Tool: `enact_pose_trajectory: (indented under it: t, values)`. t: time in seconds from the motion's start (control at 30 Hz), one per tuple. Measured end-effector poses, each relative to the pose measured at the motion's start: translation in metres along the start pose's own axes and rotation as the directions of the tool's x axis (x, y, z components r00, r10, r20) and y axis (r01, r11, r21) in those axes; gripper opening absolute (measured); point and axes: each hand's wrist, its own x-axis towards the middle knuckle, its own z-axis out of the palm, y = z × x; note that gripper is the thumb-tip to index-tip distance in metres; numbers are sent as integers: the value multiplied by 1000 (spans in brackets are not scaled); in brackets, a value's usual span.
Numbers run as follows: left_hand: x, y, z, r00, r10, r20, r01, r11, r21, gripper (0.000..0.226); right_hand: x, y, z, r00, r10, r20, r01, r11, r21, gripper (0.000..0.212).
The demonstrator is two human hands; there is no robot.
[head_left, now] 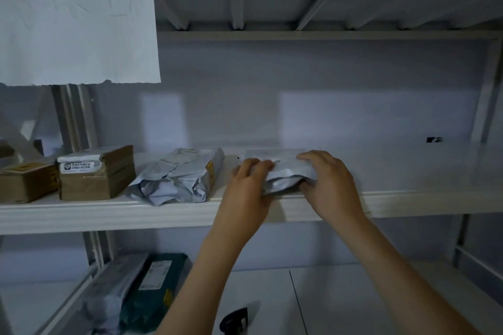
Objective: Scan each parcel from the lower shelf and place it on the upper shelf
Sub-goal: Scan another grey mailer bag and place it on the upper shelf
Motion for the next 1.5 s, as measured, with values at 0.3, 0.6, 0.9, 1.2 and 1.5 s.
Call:
enact_pose_trajectory:
  t: [0.3, 0.6, 0.9, 1.2, 1.5]
  values:
    - [-14, -7, 14, 1000, -23, 3, 23, 998, 65, 53, -3, 20, -2, 954, 20, 300, -25, 1000, 15, 75]
    - [-16, -3, 12, 996, -83, -21, 84, 995, 55, 56, -12, 14, 4, 956, 6, 295, 0, 1000, -21, 82]
    - [-15, -1, 11, 994, -103, -18, 104, 993, 56, 56, -9, 14, 0, 946, 2, 323, -1, 1000, -2, 81]
    - [-38, 23, -18, 983, -114, -146, 139, 975, 172, 37, -24, 2, -30, 952, -66, 298, 75, 997, -19, 93]
    - [-91, 34, -51, 918, -370, 147, 342, 922, 182, 16, -77, -39, -32, 939, -145, 312, 82, 975, 205, 14]
